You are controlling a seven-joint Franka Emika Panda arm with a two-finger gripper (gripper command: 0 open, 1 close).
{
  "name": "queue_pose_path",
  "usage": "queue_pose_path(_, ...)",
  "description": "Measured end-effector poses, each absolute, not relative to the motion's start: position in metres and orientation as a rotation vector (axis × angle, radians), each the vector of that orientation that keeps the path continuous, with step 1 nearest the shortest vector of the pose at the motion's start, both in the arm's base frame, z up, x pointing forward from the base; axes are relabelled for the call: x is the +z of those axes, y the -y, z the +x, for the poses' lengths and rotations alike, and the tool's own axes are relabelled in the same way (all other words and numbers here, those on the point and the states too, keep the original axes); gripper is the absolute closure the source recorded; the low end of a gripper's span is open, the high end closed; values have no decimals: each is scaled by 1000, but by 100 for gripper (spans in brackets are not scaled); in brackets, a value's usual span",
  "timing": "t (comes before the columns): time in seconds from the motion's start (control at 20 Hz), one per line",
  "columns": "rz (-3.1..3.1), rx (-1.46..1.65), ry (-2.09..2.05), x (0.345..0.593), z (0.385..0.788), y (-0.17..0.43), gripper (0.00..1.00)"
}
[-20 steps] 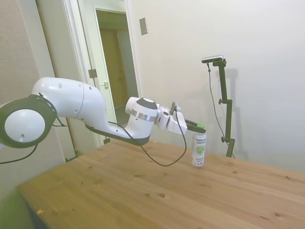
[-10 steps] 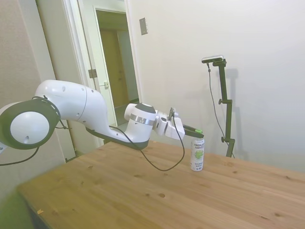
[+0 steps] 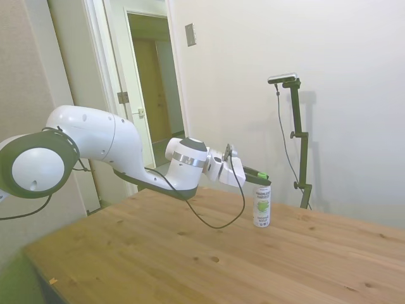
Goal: Stand the water bottle
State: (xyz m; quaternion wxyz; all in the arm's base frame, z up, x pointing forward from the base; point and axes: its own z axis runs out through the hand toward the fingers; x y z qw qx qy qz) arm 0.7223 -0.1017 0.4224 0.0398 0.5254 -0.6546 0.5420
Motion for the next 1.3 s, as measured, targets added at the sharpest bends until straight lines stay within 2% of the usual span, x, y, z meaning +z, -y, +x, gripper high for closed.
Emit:
queue_pose_path(0.2,1614,1658,2030,432,721,99,0)
queue_pose_path(0.45,1675,1558,2096,467,706,91,0)
queue_pose_path(0.65,1817,1402,2125,507,675,77,0)
queue_pose_path(0.85,2028,1196,2106,538,627,64,0)
queue_pose_path(1.0,2173,1019,2074,547,593,60,0)
queue_pose_path(1.3,2423,622,1915,548,548,68,0)
